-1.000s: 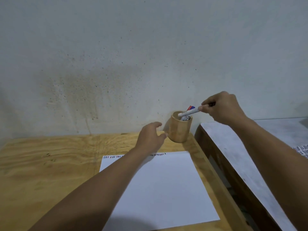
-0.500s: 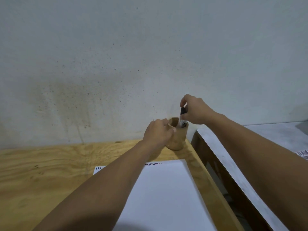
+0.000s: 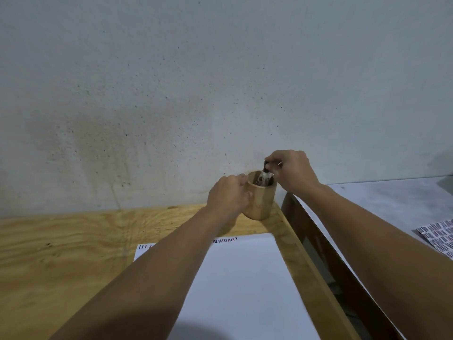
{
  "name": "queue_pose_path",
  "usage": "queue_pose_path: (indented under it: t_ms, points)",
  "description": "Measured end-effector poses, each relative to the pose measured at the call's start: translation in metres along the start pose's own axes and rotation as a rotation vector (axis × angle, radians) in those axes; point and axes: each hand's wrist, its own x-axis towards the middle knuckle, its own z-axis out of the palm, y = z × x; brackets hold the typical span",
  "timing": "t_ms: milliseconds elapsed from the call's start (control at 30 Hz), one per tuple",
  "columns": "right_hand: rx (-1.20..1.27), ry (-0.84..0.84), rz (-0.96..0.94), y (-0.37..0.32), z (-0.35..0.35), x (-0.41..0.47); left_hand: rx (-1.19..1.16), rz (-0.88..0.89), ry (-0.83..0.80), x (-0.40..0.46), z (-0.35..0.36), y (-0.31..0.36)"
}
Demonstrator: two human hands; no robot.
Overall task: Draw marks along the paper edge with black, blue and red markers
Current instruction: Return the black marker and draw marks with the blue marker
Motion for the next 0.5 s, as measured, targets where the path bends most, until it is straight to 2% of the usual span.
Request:
queue_pose_path:
  t_ms: [267,500]
  points:
    - [0.028,0.018,-0.083,-0.004,0.009,-0.005,0.029,-0.003,0.000,-0.001,0.000,0.001]
    - [0.047,0.042,-0.024,0.001,0.011,-0.006,0.023,0.026,0.012,0.000,0.002,-0.001]
